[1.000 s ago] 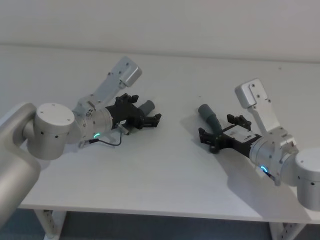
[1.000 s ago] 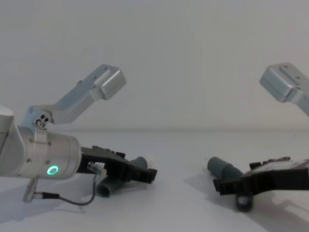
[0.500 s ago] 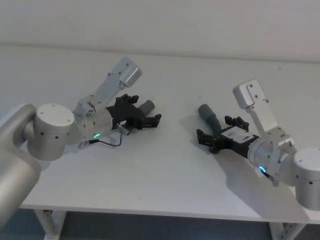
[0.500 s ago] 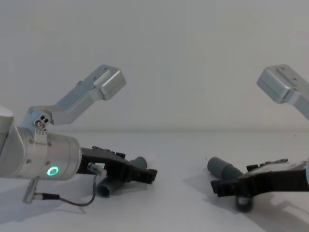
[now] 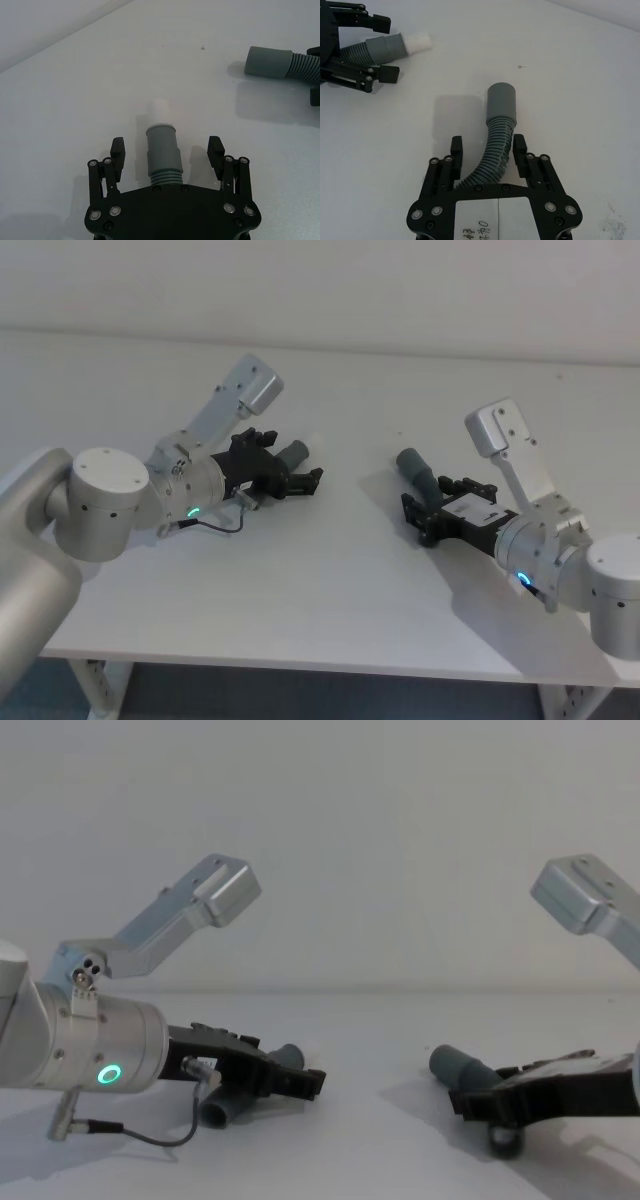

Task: Use both hands to pick up one end of the pipe from the table, align the ends, and insert them.

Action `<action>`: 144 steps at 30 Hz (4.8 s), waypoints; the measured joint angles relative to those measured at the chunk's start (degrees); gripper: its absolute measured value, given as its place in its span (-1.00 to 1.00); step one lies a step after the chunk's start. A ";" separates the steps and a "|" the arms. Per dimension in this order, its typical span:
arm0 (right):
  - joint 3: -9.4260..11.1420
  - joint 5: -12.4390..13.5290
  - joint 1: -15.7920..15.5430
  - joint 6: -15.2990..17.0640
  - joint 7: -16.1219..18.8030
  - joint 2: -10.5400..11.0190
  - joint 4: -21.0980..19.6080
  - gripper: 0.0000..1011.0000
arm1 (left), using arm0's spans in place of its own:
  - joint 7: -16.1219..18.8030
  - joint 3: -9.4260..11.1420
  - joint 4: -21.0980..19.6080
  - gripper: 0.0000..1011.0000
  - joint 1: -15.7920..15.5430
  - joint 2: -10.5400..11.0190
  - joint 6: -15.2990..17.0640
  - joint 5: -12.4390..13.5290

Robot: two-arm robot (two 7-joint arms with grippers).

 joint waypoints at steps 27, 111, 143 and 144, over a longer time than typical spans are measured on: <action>0.02 0.01 0.00 0.09 0.09 -0.09 0.03 -0.50 | 0.00 -0.08 0.00 0.37 0.05 -0.04 0.01 0.04; 2.28 -22.26 -8.18 -37.09 -8.27 17.00 -8.08 -0.50 | -12.55 8.85 -9.94 -0.30 -8.56 12.97 -32.22 20.06; -0.56 -27.18 -6.34 -42.95 -1.86 19.37 -7.98 -0.50 | -12.17 10.59 -13.51 -0.30 -11.55 17.03 -41.75 28.76; -0.97 -26.96 -6.01 -42.71 -0.78 19.25 -8.07 -0.50 | -12.16 10.60 -13.55 -0.30 -11.60 17.09 -41.86 28.86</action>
